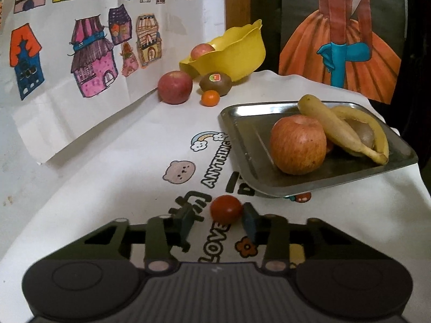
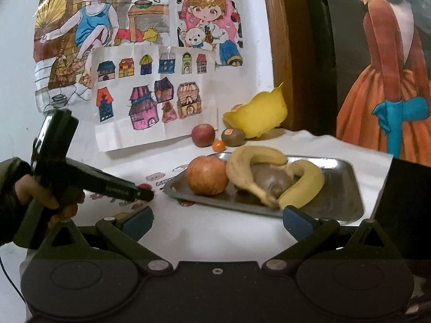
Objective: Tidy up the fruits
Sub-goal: 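Grasp the red cherry tomato on the table with the left tool, then lift the red tomato with the left tool while the right tool grasps the small orange tomato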
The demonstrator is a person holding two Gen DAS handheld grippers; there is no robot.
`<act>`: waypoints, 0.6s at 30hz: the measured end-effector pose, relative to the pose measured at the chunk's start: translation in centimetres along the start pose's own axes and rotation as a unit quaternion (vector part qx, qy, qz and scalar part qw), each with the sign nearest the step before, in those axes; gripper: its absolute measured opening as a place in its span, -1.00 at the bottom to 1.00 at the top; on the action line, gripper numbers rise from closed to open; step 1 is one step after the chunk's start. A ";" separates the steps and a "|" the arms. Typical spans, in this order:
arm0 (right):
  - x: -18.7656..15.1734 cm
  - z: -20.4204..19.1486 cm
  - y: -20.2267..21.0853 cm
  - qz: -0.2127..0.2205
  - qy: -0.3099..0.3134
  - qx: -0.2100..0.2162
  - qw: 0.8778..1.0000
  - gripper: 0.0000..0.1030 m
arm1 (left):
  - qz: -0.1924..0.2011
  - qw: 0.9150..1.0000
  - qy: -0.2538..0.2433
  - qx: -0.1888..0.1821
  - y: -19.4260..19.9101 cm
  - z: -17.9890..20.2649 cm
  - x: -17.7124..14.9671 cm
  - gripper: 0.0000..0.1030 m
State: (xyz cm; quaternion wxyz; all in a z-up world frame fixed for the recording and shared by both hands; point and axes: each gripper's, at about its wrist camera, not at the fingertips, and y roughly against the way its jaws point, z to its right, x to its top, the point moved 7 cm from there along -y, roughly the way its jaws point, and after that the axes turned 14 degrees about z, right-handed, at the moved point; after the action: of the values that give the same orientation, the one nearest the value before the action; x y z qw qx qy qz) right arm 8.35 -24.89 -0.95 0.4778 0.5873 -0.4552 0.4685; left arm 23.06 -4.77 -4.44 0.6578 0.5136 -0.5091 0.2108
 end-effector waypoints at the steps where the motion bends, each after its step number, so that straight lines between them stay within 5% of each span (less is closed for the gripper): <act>1: 0.5 0.0 0.1 -0.002 0.003 -0.001 1.000 0.98 | 0.000 1.000 0.001 -0.002 -0.1 0.0 0.0 -0.26; 4: 2.2 0.3 -0.3 -0.011 0.011 -0.004 1.000 0.98 | 0.002 1.000 -0.004 -0.005 -0.1 0.1 0.1 -0.46; 11: 6.1 1.7 -7.5 -0.025 0.030 0.017 0.999 0.86 | 0.022 1.000 -0.002 -0.017 -0.1 -0.6 0.0 -0.47; 18: 7.1 1.1 -19.2 -0.042 0.055 0.117 0.991 0.74 | 0.012 0.999 0.030 -0.016 -1.1 -2.8 0.8 -0.47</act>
State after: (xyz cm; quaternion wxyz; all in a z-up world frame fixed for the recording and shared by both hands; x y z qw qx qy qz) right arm 28.40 -24.17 3.38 0.4495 0.6309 -0.3450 0.5300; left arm 25.52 -2.94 -4.13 0.6785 0.4903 -0.4983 0.2255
